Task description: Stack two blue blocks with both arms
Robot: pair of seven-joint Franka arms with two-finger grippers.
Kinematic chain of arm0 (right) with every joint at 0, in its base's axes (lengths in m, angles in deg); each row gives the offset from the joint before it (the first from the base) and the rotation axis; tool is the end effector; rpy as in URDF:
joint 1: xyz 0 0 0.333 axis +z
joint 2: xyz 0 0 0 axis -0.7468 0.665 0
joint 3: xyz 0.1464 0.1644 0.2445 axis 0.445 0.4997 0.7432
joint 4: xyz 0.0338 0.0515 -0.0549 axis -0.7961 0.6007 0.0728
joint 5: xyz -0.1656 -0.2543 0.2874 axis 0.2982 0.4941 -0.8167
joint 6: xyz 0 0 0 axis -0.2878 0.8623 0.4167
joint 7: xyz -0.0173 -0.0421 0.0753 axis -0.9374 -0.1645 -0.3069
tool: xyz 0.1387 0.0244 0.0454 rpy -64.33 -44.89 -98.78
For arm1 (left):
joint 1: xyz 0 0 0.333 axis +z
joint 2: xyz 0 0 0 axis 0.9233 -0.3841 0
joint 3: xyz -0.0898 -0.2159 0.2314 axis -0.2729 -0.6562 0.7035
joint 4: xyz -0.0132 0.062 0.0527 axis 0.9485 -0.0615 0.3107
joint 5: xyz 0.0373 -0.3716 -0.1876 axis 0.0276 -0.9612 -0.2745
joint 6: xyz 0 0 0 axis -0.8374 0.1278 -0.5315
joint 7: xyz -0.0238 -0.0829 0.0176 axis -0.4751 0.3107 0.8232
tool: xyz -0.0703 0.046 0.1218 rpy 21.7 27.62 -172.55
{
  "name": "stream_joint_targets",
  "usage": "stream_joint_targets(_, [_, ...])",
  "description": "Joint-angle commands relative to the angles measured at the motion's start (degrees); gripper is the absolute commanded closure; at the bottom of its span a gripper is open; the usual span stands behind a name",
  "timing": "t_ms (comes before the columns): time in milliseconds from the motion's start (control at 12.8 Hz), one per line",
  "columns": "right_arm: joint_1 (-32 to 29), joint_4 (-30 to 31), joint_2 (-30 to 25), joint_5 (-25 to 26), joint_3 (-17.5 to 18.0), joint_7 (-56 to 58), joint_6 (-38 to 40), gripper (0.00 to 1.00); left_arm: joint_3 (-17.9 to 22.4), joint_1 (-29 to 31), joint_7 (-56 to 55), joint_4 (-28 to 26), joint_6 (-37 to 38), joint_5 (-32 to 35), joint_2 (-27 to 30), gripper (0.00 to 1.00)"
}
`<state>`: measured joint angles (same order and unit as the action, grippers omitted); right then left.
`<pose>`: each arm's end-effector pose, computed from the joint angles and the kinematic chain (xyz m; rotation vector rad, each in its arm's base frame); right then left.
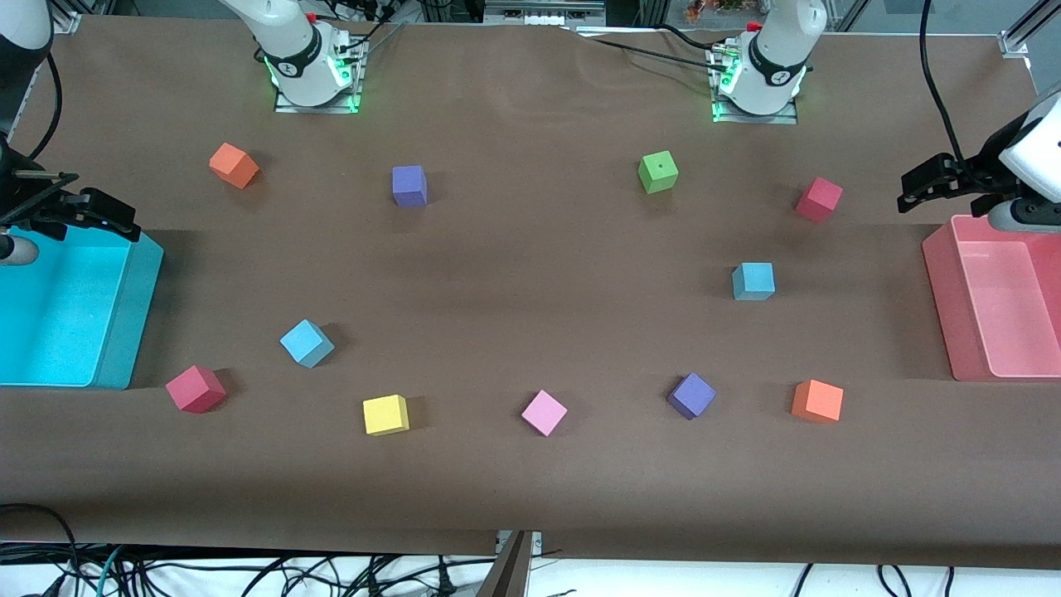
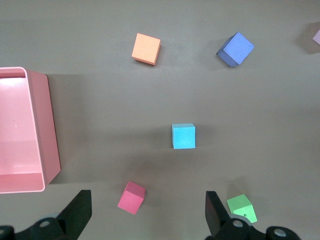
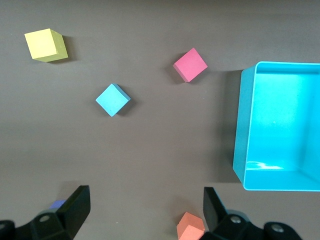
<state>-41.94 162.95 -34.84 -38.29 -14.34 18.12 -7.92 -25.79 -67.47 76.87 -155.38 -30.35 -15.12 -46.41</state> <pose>0.6198 -0.0156 0.5586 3.1127 0.0082 -0.0445 0.5782 -0.0003 0.5747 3.1311 -0.0400 -0.1135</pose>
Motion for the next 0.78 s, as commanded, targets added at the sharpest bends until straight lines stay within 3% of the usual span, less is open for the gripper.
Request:
stream_joint_targets(0, [-0.66,-1.01,0.31,-0.68,0.62,-0.19,0.81,0.0,-0.22,0.14,0.58,0.59,-0.08,1.03,-0.2,0.0])
stream_joint_targets(389, [0.3,-0.93,3.3,-0.86,1.58,0.25,0.8,0.0,-0.22,0.14,0.58,0.59,-0.08,1.03,-0.29,0.0])
stream_joint_targets(701, [4.17,-0.75,10.4,-0.59,1.59,2.36,0.19,0.0,-0.22,0.14,0.58,0.59,-0.08,1.03,-0.29,0.0])
